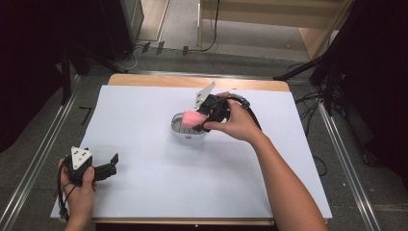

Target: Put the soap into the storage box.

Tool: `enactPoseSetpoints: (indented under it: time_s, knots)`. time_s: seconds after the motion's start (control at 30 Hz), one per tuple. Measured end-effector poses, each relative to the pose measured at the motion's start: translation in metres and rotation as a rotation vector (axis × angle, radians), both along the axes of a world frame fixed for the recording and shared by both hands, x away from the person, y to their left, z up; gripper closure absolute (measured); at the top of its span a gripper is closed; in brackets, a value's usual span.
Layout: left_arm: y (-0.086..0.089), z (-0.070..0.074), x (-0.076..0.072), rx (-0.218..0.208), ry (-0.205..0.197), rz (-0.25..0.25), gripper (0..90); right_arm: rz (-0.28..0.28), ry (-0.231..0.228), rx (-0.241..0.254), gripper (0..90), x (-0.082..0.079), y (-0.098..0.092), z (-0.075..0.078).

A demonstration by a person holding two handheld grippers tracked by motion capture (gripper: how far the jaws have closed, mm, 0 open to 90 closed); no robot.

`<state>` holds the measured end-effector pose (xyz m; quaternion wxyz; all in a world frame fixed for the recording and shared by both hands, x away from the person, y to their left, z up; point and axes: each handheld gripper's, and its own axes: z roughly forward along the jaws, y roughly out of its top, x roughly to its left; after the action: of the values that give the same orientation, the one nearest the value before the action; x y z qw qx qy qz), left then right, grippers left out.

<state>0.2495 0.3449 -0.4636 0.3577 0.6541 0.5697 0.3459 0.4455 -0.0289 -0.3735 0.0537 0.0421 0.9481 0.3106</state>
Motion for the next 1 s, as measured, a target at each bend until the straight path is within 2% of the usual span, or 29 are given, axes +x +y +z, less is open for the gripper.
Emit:
enactPoseSetpoints:
  time_s: [0.37, 0.53, 1.0]
  knots:
    - [0.0, 0.0, 0.0, 0.002, 0.002, -0.003, 0.0, 0.034, 0.026, 0.012, 38.8, 0.01, 0.007, -0.011]
    - [0.0, 0.0, 0.0, 0.001, -0.002, -0.004, 0.0, 0.042, 0.046, -0.012, 38.9, 0.012, 0.014, -0.018]
    - [0.0, 0.0, 0.0, 0.002, -0.002, -0.005, 0.0, 0.023, 0.069, -0.03, 38.8, 0.018, 0.014, -0.025]
